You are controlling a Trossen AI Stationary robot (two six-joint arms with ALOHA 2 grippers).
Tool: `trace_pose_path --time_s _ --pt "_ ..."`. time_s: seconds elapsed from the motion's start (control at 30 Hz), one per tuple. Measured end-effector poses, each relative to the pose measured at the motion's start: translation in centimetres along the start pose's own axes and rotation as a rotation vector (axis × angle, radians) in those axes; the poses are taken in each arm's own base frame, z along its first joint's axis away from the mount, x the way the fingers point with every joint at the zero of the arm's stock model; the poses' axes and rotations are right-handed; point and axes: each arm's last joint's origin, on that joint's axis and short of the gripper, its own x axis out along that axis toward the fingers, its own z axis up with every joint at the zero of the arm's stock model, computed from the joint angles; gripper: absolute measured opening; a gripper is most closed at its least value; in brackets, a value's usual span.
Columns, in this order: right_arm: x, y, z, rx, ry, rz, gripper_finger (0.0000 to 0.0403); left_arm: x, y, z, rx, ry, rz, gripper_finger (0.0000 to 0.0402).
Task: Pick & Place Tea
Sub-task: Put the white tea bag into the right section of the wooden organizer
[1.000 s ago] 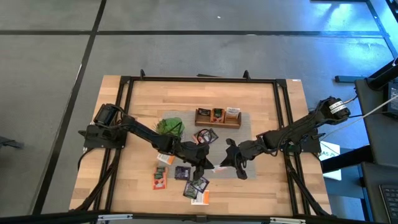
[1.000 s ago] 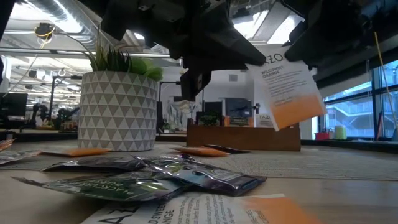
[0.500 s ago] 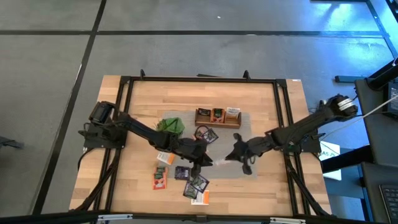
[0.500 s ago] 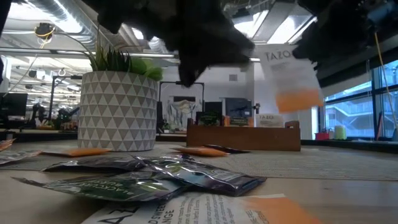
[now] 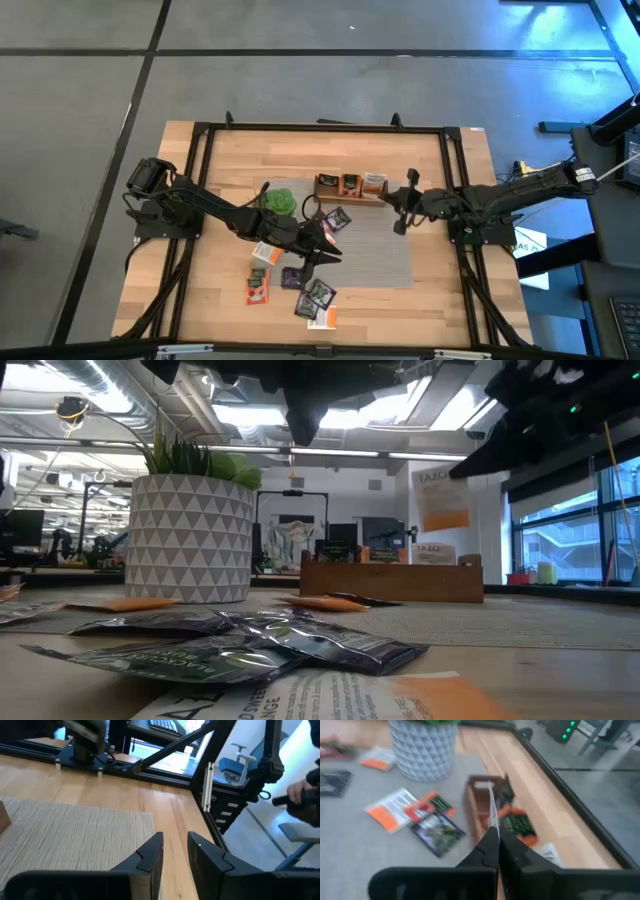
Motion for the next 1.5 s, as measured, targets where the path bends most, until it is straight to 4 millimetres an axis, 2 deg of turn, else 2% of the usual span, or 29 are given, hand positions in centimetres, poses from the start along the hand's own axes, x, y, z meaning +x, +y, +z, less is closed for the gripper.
trace_pose_path --time_s 0.1,0.47,0.77,1.0,1.2,1.5 --pt "0.8 -1.0 -0.3 -0.042 0.035 -0.029 0.0003 0.0 0.0 -0.1 0.011 0.009 0.004 0.0086" --pt "3.6 -3.7 -1.8 -0.004 0.177 -0.062 0.0004 0.0 -0.6 -0.3 0.032 0.008 -0.011 0.0085" --pt "5.6 -4.5 -2.4 -0.007 0.190 -0.108 0.0005 0.0 -0.7 -0.3 0.033 0.009 -0.014 0.0082" --pt "6.4 -4.3 -3.2 -0.023 0.245 -0.117 0.0009 0.0 -0.7 -0.3 0.034 0.010 -0.014 0.0085" --pt "6.6 -4.2 -3.4 -0.076 0.267 -0.118 0.0038 0.0 -0.7 -0.3 0.034 0.010 -0.014 0.0084" --pt "6.4 -4.9 -3.4 -0.131 0.298 -0.332 0.0103 0.0 -0.6 -0.3 0.033 0.011 -0.014 0.0084"
